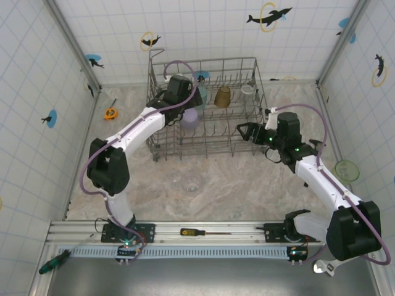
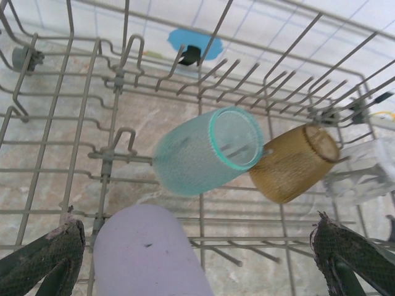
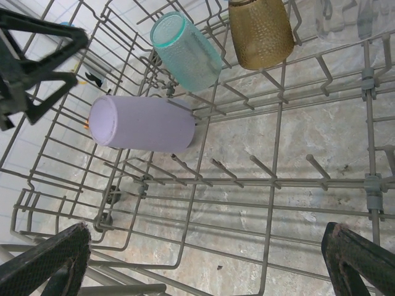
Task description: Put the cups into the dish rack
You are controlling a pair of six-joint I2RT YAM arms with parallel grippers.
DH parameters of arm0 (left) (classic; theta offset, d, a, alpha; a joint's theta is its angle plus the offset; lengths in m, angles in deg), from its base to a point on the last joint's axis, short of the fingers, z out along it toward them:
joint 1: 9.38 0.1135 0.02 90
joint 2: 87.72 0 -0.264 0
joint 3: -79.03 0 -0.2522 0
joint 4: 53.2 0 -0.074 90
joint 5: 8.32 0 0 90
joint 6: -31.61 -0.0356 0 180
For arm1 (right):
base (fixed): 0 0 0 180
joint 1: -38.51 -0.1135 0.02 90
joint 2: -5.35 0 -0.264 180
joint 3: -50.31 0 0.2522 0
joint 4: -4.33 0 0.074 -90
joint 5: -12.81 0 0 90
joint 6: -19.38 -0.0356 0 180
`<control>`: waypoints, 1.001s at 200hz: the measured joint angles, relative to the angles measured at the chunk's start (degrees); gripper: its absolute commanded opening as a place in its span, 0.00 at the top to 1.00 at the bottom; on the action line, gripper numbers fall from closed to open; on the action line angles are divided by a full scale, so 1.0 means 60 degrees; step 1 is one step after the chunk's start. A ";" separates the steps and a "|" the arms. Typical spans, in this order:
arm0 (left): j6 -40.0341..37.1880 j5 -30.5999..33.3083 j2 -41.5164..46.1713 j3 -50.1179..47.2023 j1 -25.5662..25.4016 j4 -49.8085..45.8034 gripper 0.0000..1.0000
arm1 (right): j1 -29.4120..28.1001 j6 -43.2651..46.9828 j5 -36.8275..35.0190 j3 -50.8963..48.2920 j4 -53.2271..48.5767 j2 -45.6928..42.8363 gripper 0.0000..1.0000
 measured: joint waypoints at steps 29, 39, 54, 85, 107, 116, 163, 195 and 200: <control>-0.0102 -0.0160 0.0215 0.0000 0.0000 0.0047 0.03 | 0.0000 -0.0018 -0.0364 0.0036 -0.0324 0.0000 0.00; -0.0229 -0.0229 0.0270 0.0000 0.0000 0.0044 0.03 | 0.0000 -0.0029 -0.0554 0.0087 -0.0459 -0.0004 0.00; -0.0390 -0.0364 0.0382 0.0000 0.0000 0.0044 0.03 | 0.0000 -0.0040 -0.0860 0.0182 -0.0685 -0.0004 0.00; -0.0805 -0.0809 0.0801 0.0004 0.0000 0.0044 0.03 | 0.0000 -0.0102 -0.1504 0.0459 -0.1257 -0.0004 0.00; -0.1118 -0.0998 0.1111 0.0000 0.0000 0.0040 0.03 | 0.0000 -0.0168 -0.1989 0.0765 -0.1647 0.0000 0.00; -0.1260 -0.1005 0.1239 -0.0022 0.0000 0.0047 0.03 | 0.0000 -0.0186 -0.2200 0.0903 -0.1796 -0.0004 0.00; -0.1883 -0.1260 0.2036 -0.0579 0.0000 0.0080 0.03 | 0.0022 -0.0193 -0.3362 0.2025 -0.2892 0.0168 0.00; -0.2375 -0.1373 0.2393 -0.1217 0.0000 0.0306 0.03 | 0.0157 -0.0288 -0.4481 0.2739 -0.3610 0.0357 0.00; -0.2506 -0.1446 0.2426 -0.1322 0.0000 0.0324 0.03 | 0.0182 -0.0321 -0.4652 0.2801 -0.3712 0.0372 0.00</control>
